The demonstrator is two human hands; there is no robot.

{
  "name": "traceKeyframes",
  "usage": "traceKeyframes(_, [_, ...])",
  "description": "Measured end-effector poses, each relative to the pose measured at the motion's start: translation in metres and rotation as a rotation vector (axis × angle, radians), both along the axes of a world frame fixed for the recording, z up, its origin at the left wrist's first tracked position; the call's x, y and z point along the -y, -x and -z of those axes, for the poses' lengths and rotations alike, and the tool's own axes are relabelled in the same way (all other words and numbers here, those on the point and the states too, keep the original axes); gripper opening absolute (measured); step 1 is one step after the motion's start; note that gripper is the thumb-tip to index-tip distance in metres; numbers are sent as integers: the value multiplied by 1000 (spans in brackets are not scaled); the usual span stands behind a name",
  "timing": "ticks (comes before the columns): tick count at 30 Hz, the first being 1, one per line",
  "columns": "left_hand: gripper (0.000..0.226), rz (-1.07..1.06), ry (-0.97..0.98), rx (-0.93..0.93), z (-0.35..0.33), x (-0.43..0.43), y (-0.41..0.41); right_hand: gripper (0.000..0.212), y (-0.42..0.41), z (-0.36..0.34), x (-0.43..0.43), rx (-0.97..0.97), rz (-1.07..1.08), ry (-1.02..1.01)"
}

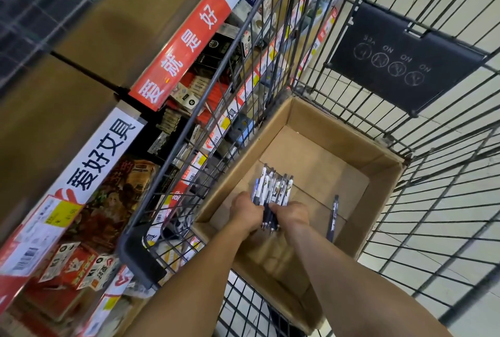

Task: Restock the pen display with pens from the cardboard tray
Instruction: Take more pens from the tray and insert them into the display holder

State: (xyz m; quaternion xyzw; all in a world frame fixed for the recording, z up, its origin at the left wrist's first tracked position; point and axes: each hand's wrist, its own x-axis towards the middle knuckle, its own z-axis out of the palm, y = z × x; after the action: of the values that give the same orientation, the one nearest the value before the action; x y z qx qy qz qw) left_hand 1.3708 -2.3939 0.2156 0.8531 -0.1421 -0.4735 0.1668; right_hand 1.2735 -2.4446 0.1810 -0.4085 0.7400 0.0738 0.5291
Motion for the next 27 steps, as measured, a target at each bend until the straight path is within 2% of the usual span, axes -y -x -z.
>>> traceKeyframes(4, [42, -5, 28, -73, 3, 8, 6, 38, -5, -4, -2, 10, -13, 0])
traceKeyframes(12, [22, -82, 76, -209, 1, 4, 16, 38, -1, -6, -11, 20, 112, -28])
traceKeyframes(15, [24, -135, 85, -308, -11, 5, 17, 28, 4, -5, -11, 82, 194, -71])
traceKeyframes(19, [21, -189, 76, -341, -17, 1, 18, 16, 6, -21, -10, 138, 227, -78])
traceKeyframes(27, [17, -329, 118, -383, -34, -13, 27, 8, 11, -52, -23, 220, 320, -56])
